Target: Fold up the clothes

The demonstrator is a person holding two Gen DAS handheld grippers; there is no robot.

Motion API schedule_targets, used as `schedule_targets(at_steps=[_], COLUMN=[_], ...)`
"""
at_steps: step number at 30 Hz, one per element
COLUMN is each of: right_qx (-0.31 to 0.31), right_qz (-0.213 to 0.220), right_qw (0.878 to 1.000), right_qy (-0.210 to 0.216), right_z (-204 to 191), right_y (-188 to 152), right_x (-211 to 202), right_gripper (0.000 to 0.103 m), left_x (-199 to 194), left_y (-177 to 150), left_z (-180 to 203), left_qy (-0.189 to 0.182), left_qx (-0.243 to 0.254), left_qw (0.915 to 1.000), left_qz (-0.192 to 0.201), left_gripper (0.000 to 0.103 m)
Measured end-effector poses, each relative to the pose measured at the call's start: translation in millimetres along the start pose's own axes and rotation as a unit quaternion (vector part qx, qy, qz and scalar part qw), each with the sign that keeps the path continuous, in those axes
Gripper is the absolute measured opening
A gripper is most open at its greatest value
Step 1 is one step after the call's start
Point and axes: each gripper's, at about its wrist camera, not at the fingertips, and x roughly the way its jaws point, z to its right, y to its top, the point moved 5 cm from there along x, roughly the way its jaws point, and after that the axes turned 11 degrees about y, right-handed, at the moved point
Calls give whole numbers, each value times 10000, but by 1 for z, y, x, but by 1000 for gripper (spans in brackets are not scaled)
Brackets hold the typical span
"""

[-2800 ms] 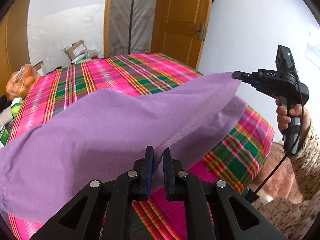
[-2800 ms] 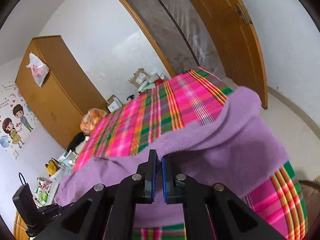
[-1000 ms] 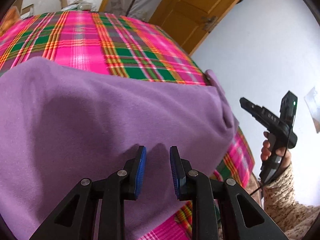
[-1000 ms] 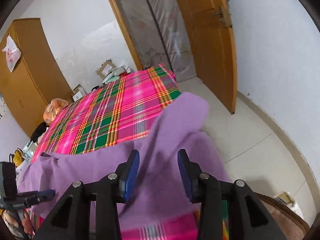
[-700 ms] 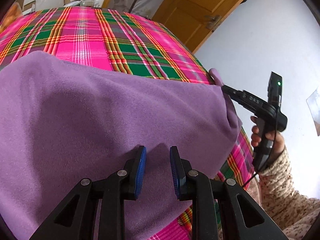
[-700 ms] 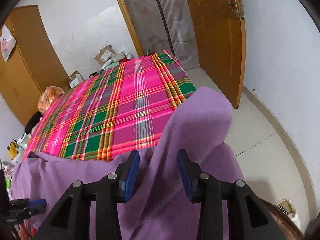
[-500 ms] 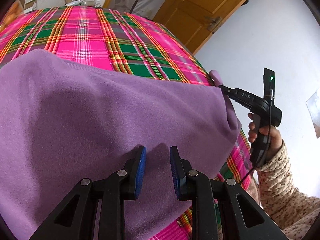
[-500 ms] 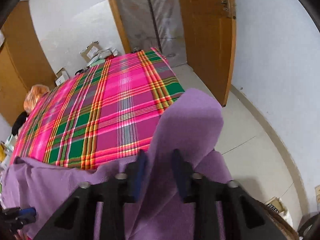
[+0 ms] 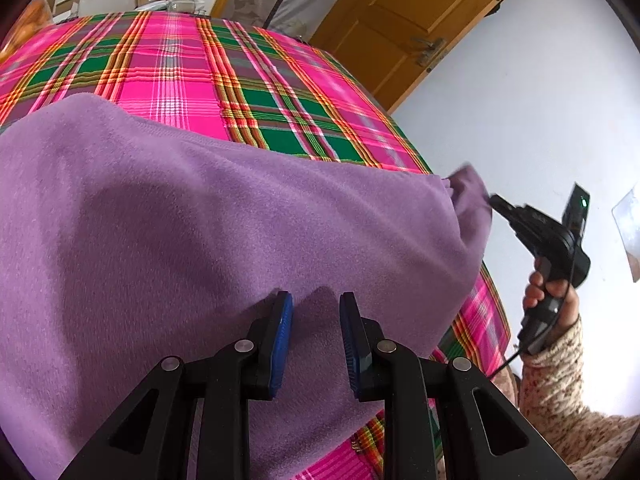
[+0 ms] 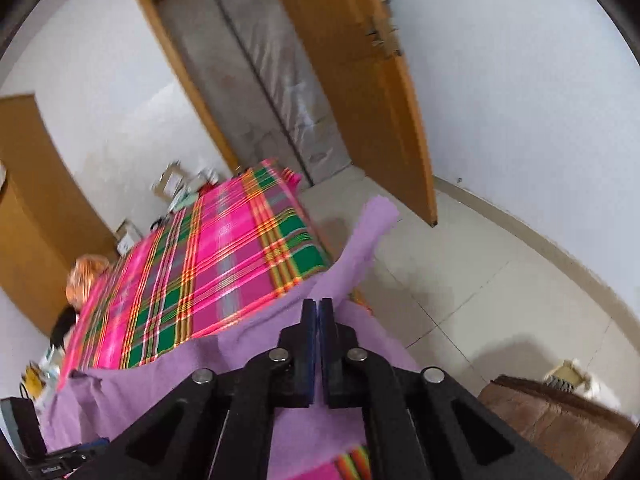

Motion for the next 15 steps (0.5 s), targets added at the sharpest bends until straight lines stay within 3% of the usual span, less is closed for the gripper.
schedule_targets(at_steps=[4, 11, 12, 14, 15], right_qx=[357, 1135, 1247, 1379, 1412], right_qz=[141, -44, -69, -152, -175], right_qw=[9993, 9930, 9914, 9891, 9885], right_qy=[2, 313, 390, 501, 512], right_z=[26, 55, 58, 64, 66], right_y=[-9, -29, -31, -34, -34], right_x=[-18, -11, -10, -5, -2], right_gripper=[1, 5, 10, 41, 44], left_x=[0, 0, 0, 0, 0], left_y=[0, -1, -1, 0, 0], left_z=[0, -2, -2, -2, -2], left_qy=[-8, -39, -44, -54, -58], left_qx=[-44, -105, -111, -122, -128], left_qw=[10000, 9999, 9999, 9999, 9999], left_qz=[-7, 6, 6, 6, 6], left_gripper=[25, 25, 25, 25, 25])
